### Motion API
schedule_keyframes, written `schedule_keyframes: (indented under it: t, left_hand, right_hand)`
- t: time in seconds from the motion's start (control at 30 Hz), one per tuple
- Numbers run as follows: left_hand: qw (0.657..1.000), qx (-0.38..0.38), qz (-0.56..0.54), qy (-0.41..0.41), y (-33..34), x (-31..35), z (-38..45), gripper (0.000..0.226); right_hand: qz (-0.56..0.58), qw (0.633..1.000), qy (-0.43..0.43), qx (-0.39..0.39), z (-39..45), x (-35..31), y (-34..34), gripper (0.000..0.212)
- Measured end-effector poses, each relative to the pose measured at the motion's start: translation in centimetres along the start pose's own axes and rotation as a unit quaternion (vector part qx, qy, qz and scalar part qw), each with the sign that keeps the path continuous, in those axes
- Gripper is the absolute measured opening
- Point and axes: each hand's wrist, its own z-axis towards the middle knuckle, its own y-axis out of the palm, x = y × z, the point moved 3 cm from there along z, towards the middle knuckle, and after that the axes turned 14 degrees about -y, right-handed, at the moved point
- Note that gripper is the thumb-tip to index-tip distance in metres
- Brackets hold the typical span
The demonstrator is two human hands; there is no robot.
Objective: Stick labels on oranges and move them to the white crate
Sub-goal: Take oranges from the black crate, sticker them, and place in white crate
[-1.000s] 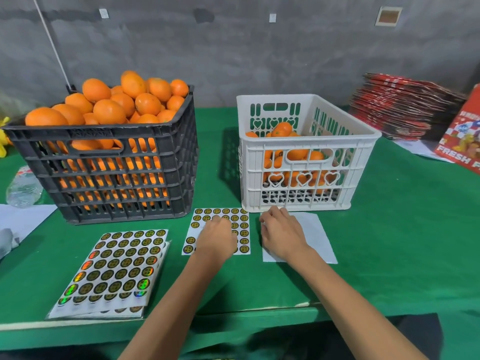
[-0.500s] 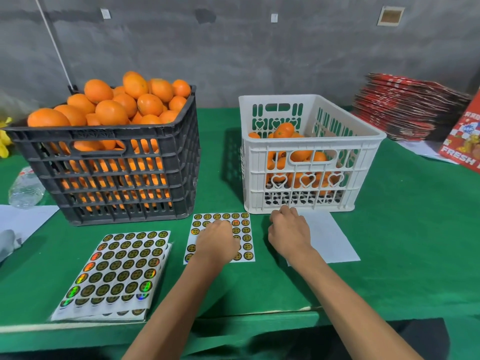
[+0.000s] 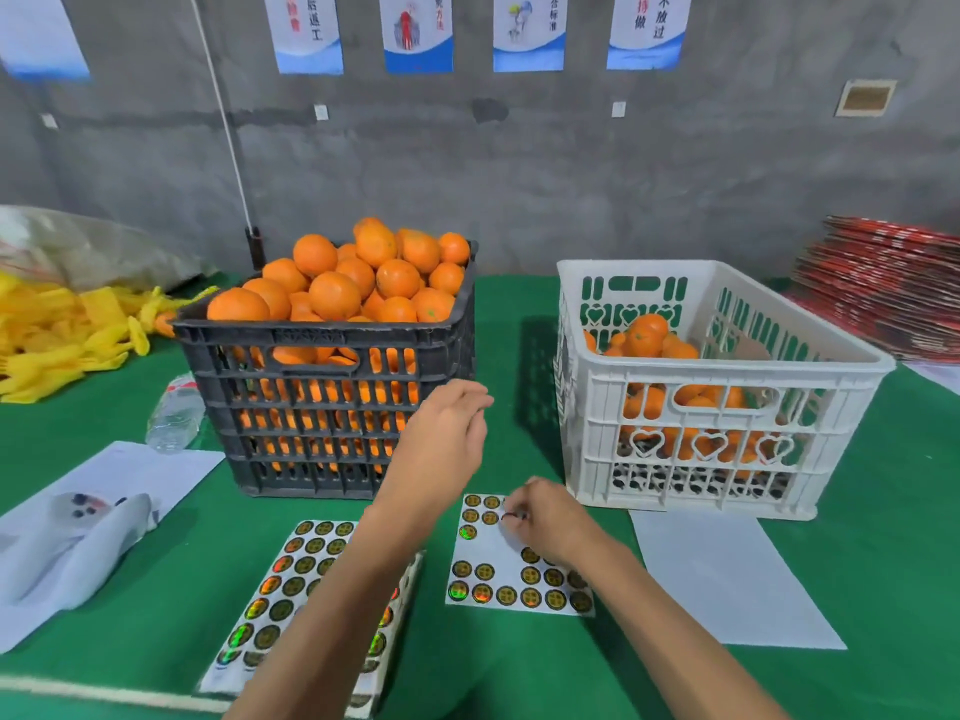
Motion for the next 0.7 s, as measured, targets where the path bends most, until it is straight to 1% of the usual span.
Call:
schedule_keyframes:
  t: [0.07,0.13,0.2,0.27,0.37,0.43,0.53,0.6,0.7]
  left_hand:
    - [1.0,0.011,-0.002,0.028,-0.9,0.0,0.4,0.027]
    - [0.998,0.014,-0.005,0.054,-1.6,0.1,0.7,0.026]
    - [0.998,0.006,-0.011,0.069,-2.2,0.0,1.2,0.026]
    - [0.997,0.002,-0.021,0.072,-2.7,-0.2,1.6,0.027]
    - [0.997,0.009,-0.034,0.07,-3.2,-0.6,2.0,0.026]
    - [0.997,0.009,-0.036,0.072,-3.3,-0.7,2.2,0.025]
    - [0.997,0.008,-0.032,0.072,-3.2,-1.0,2.4,0.025]
    - [0.997,0.005,-0.032,0.068,-3.0,-1.2,2.3,0.025]
    - [0.998,-0.006,-0.031,0.062,-2.4,-1.3,1.9,0.026]
  right_hand:
    - [-0.01,0.999,-0.02,-0.026,0.3,0.0,0.4,0.018]
    - [-0.017,0.998,-0.041,-0.04,0.5,-0.2,0.6,0.028]
    - [-0.031,0.997,-0.061,-0.039,0.7,-0.7,0.6,0.034]
    - [-0.02,0.995,-0.087,-0.04,1.0,-1.4,0.9,0.037]
    - [0.018,0.989,-0.121,-0.078,1.3,-2.4,1.9,0.042]
    - [0.006,0.986,-0.136,-0.091,1.3,-2.4,2.2,0.045]
    - [-0.026,0.991,-0.117,-0.057,1.4,-1.0,1.5,0.042]
    - [-0.004,0.997,-0.078,-0.024,1.3,0.0,0.9,0.039]
    - [0.033,0.998,-0.055,-0.003,1.4,0.9,0.8,0.034]
